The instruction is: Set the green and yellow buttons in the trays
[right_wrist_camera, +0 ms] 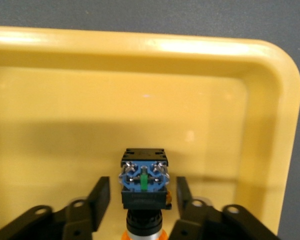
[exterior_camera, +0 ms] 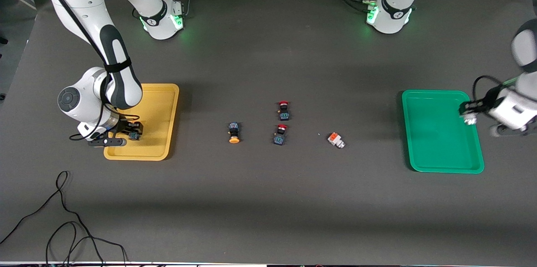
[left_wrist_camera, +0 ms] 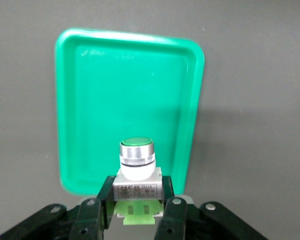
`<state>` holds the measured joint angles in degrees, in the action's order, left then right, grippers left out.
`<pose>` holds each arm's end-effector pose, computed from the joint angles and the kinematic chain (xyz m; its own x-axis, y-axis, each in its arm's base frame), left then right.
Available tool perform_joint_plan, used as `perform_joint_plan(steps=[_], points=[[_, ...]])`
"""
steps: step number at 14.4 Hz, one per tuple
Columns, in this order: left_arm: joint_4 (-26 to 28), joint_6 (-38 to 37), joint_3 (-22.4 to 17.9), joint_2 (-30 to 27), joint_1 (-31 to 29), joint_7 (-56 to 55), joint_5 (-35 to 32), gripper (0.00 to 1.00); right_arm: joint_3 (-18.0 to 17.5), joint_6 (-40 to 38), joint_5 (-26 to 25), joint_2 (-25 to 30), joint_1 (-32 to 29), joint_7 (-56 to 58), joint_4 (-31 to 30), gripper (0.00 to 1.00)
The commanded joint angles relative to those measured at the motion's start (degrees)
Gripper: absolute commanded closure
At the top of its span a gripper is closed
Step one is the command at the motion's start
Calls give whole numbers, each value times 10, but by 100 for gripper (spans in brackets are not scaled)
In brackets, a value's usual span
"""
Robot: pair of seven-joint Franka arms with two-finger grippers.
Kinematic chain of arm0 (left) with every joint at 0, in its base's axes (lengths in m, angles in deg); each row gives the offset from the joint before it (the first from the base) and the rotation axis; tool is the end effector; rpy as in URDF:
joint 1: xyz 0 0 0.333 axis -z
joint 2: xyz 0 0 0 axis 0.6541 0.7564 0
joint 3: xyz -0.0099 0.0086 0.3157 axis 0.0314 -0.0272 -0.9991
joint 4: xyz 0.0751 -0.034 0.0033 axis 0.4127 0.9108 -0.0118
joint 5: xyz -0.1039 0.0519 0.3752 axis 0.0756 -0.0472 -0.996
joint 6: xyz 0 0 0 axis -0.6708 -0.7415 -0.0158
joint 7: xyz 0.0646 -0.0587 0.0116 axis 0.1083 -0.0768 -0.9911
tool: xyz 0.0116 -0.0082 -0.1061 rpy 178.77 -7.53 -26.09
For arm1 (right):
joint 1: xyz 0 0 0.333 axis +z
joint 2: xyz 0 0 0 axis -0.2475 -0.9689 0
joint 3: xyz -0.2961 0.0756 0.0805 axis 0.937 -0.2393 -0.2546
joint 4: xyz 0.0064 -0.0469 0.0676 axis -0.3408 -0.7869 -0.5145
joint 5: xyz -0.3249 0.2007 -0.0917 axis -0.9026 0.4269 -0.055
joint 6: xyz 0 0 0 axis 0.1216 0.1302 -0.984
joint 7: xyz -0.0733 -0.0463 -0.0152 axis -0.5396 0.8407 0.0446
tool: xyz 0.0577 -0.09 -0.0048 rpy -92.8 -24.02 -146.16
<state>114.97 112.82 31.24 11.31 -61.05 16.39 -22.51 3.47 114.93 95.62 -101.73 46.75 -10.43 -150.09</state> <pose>0.5751 0.0638 0.3920 0.9941 0.0525 -0.0951 0.0498 -0.9983 -0.0300 0.5316 -0.0479 0.1917 0.9999 -0.0005 -0.0151 -0.0002 -0.9999 0.0167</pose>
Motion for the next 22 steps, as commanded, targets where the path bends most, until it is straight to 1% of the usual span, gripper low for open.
perform_joint_plan(steps=[1, 2, 4, 6, 7, 8, 9, 10, 11, 13, 14, 15, 17, 19, 20, 22], points=[[66, 139, 7, 70, 3, 2, -37, 100, 6, 5, 18, 12, 8, 16, 1, 2], [68, 165, 6, 94, 3, 1, -43, 100, 9, 1, 19, 19, 16, 13, 2, 1], [68, 197, 4, 130, -2, 2, -59, 100, 10, -40, 17, 44, 22, -23, 9, 0], [66, 209, 4, 145, -3, 2, -71, 100, 16, -78, 11, 54, 61, -88, 33, 0], [62, 202, 3, 145, -2, 3, -71, 67, 21, -97, 9, 53, 84, -122, 49, 0], [59, 195, 4, 140, -2, 3, -71, 6, 23, -107, 7, 52, 105, -164, 66, 0], [50, 176, 4, 131, -2, 2, -71, 0, 22, -116, -2, 48, 126, -217, 85, 0], [29, 133, 4, 121, -1, 9, -71, 0, 20, -129, -17, 43, 145, -270, 104, 0], [-8, 70, 6, 111, -1, 16, -70, 0, 18, -132, -27, 29, 166, -324, 124, 0], [-84, -47, 10, 100, 4, 28, -63, 0, 17, -133, -26, -3, 209, -404, 161, 0], [-117, -89, 18, 99, 4, 28, -60, 0, 16, -134, -26, -23, 225, -439, 182, 0], [-138, -111, 34, 100, 4, 16, -56, 0, 16, -134, -24, -44, 241, -471, 203, 0], [-140, -109, 53, 101, 11, -30, -31, 0, 9, -134, -20, -91, 264, -528, 247, 0], [-138, -103, 55, 109, 57, -110, -26, 0, -19, -134, -18, -117, 261, -551, 276, 0], [-137, -93, 55, 115, 81, -169, -22, 0, -32, -134, -16, -124, 259, -553, 287, 0], [-137, -67, 55, 131, 128, -295, -2, 0, -46, -132, -16, -131, 261, -554, 288, 0]])
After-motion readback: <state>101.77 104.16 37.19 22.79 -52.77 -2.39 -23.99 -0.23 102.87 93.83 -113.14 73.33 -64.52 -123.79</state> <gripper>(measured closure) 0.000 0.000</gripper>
